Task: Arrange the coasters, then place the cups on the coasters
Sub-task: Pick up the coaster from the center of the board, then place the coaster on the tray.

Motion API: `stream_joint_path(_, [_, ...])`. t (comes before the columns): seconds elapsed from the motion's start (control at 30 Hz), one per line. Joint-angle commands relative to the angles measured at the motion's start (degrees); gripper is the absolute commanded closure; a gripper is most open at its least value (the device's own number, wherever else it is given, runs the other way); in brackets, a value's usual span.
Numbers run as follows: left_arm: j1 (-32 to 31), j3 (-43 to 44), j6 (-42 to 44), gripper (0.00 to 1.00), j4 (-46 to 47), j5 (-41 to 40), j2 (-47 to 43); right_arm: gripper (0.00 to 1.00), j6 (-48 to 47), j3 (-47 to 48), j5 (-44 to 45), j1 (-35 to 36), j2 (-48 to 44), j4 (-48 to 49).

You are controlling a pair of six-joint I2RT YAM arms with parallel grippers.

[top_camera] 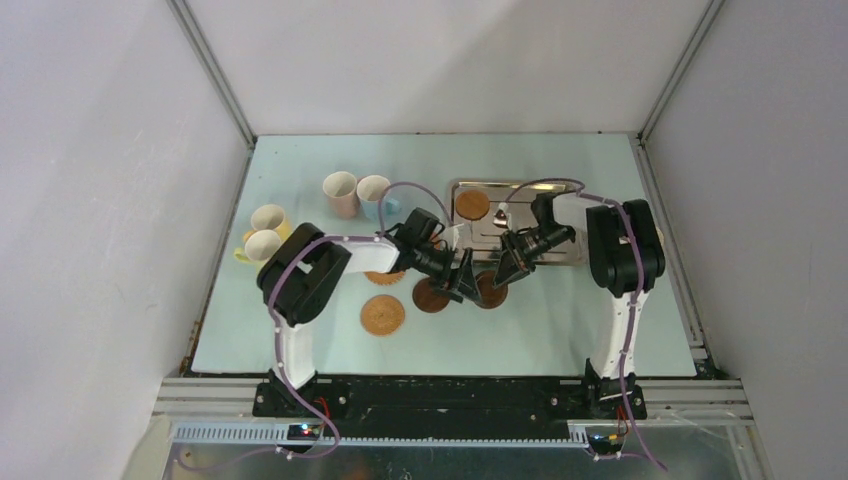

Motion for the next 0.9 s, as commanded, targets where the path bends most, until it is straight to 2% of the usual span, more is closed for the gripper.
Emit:
stream_joint_path(0.0, [3.7,0.1,9.9,0.02,-6.3,-9.5,-8.9,1.00,2.5,0.7,-1.7,-2.9,-8.8,0.9])
stream_joint_path(0.13, [7.1,5.1,19.1,0.02,-16.3,-11.1,-17.9,1.00,9.5,2.5,1.0,-7.5,-13.1,6.0])
stream_joint_path(0.23, [11.1,8.0,26.1,0.02,-22.8,-12.0,-22.3,1.00,16.0,3.6,9.6,-9.6,-14.9,14.4])
stream_joint_path(0.33, [17.0,11.6,32.1,0.02,-33.8,-14.6,-23.2,1.00,22.4,7.4,16.0,-10.9,-13.1,18.4])
stream_joint_path(0.47, [26.2,10.3,38.7,0.02,-41.7,-14.0,-23.8,1.00,26.3,14.5,21.0,-12.6,-7.4,20.2])
stream_joint_path(0.63, [39.0,5.5,45.3,0.02,-45.2,-9.4,-25.1,1.00,29.4,22.8,25.6,-12.7,-0.1,22.2])
stream_joint_path(0.7, [41.6,3.7,45.9,0.02,-44.5,-9.6,-25.7,0.99,30.1,26.2,27.2,-12.5,2.8,22.3])
stream_joint_path(0.87, [42.2,1.6,46.9,0.02,-43.2,-11.1,-28.1,0.94,30.5,32.3,28.0,-11.7,10.0,19.0])
